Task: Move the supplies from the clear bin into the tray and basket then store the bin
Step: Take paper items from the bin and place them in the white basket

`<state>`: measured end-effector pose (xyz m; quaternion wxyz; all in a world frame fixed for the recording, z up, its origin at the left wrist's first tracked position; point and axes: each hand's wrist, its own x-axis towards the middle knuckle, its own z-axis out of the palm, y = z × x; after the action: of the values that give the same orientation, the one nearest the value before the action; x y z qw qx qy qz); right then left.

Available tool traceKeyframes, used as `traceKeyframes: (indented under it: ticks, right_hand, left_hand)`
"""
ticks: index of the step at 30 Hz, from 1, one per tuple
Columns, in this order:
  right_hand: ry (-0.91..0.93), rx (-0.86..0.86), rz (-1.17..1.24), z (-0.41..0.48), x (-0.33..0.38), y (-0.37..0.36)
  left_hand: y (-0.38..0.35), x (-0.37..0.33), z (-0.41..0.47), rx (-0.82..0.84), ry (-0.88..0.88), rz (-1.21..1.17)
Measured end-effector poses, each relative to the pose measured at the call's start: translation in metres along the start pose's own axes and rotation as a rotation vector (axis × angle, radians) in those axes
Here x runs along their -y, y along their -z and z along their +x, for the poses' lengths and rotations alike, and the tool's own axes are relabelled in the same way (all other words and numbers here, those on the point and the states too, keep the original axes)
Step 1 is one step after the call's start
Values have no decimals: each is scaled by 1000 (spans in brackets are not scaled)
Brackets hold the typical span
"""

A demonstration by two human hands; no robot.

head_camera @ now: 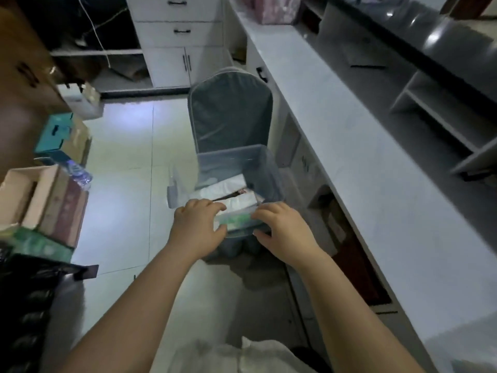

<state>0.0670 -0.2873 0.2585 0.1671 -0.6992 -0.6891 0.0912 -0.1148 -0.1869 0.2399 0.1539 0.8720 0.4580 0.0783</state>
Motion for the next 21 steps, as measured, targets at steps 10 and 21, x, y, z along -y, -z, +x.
traceKeyframes:
  ticks: [10, 21]
  right_hand:
    - [-31, 226, 148, 160, -81, -73]
    - [-94, 650, 148, 303, -182, -189]
  left_hand:
    - [-50, 68, 117, 62, 288, -86]
    - [-154, 99, 246, 360, 474, -102]
